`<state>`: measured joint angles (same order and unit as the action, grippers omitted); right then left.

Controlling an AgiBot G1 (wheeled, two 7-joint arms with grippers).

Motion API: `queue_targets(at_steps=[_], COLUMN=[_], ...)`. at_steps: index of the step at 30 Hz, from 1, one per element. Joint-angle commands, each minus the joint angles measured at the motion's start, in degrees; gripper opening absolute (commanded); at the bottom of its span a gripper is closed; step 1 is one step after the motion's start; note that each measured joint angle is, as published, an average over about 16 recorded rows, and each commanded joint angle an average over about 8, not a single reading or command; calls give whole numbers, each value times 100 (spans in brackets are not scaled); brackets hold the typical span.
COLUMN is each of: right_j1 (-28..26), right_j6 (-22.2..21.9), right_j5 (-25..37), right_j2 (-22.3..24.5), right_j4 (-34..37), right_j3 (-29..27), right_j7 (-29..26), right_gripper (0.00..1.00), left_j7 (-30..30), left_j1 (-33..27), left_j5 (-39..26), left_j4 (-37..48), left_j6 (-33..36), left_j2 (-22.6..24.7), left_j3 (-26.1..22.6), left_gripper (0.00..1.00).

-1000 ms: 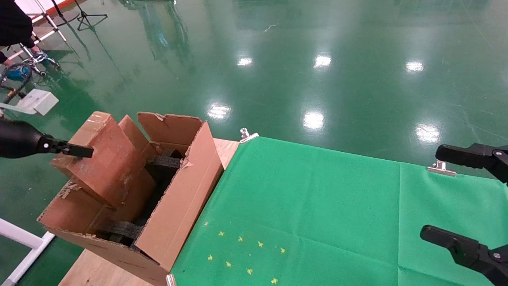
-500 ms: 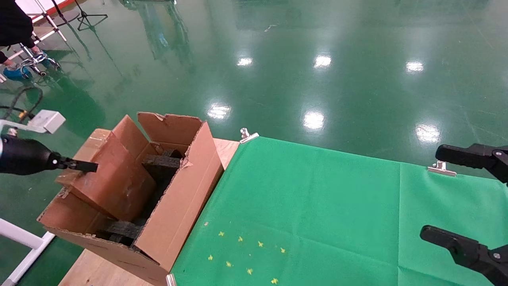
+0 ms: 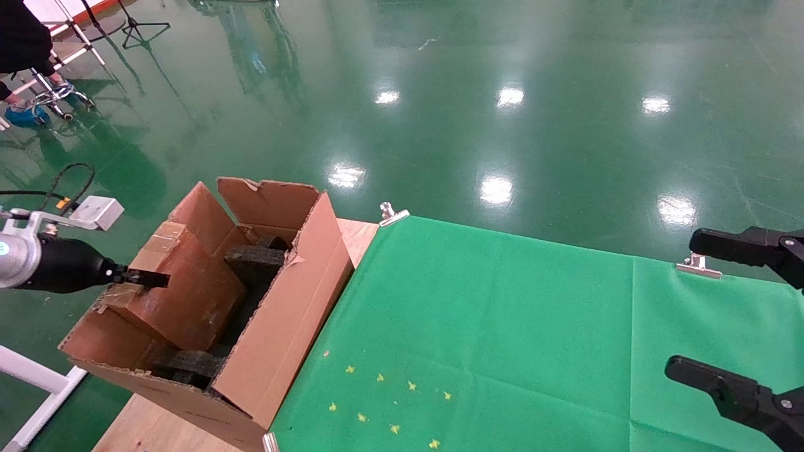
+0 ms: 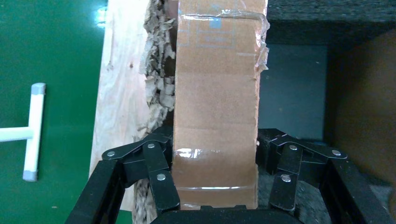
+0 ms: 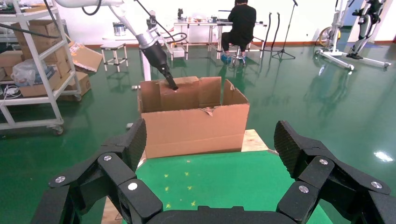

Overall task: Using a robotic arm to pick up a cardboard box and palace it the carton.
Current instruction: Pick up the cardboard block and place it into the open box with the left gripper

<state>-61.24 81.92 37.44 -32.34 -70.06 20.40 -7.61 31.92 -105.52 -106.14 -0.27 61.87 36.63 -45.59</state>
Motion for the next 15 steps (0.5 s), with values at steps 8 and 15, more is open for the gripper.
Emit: queue_targets(at_steps=[8, 15], right_j1=[0, 0], right_j6=[0, 0], right_j5=[0, 0], right_j2=[0, 0], right_j4=[0, 0], right_j3=[0, 0], right_j7=[0, 0], right_gripper=[100, 100], left_j7=[67, 97], left_j1=[436, 667], left_j5=[118, 186], left_j4=[88, 107], left_j6=[-731, -902], left_j2=[255, 396], left_j3=[82, 130], left_gripper=[0, 0])
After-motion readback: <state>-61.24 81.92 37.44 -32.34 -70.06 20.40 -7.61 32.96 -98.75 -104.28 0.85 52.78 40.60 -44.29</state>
